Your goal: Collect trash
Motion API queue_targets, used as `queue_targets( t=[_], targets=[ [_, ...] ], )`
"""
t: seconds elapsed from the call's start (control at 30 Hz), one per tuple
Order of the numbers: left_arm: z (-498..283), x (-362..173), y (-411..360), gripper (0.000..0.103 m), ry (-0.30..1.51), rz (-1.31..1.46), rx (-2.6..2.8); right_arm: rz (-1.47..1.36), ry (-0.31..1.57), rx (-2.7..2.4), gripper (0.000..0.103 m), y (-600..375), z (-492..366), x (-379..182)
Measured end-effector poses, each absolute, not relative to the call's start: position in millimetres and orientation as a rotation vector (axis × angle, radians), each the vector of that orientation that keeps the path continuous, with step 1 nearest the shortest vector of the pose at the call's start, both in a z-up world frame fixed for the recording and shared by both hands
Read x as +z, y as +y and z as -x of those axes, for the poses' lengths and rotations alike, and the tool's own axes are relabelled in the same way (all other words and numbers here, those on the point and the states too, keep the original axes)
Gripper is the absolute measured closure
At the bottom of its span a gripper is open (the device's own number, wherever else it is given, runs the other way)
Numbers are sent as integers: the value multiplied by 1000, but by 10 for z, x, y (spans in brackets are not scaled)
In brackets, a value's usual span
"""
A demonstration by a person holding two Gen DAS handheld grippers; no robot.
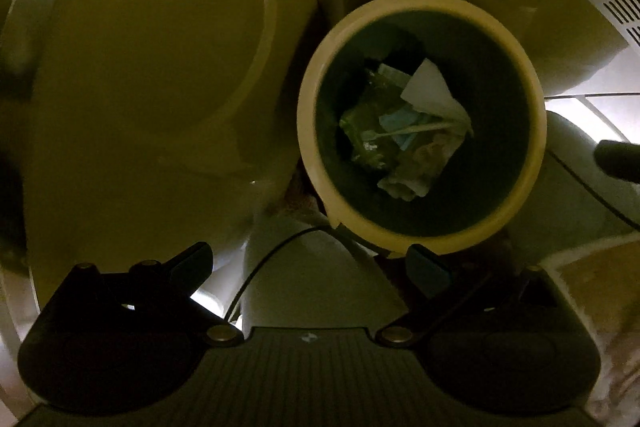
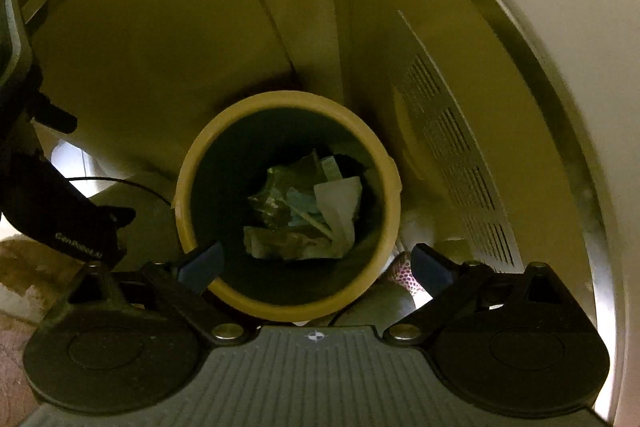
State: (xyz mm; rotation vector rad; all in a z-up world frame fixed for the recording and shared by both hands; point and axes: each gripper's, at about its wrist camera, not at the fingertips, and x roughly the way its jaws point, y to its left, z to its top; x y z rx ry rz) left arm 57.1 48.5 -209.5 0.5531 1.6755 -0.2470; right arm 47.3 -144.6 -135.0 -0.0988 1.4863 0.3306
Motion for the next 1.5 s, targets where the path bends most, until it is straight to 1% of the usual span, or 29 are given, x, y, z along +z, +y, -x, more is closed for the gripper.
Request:
queue_targets(
  t=[0.33,0.53,0.8,1.07,1.2,1.33,1.5],
  targets=[
    [-522,-2209,490,0,1653,-459,-257,92,1503,310,3,-1347,-296,-1586],
    [-404,-2213,520,0,1603,-438,-221,126,1437,312,3,-1280,-172,-1617],
    [-178,-2061,524,0,1488,-444,-198,121,1334,305,3,-1288,117,-1480],
    [107,-1785,475,0,1362,-388,-180,109,1184,279,3,-1339,526,-1320],
    [286,-1610,454,0,1299,-358,-181,59,1120,259,2,-1379,698,-1213],
    [437,-1525,484,0,1256,-341,-153,21,1083,237,2,-1391,790,-1151],
    [592,-1526,558,0,1246,-268,-175,-28,1070,189,2,-1435,936,-1104]
  ],
)
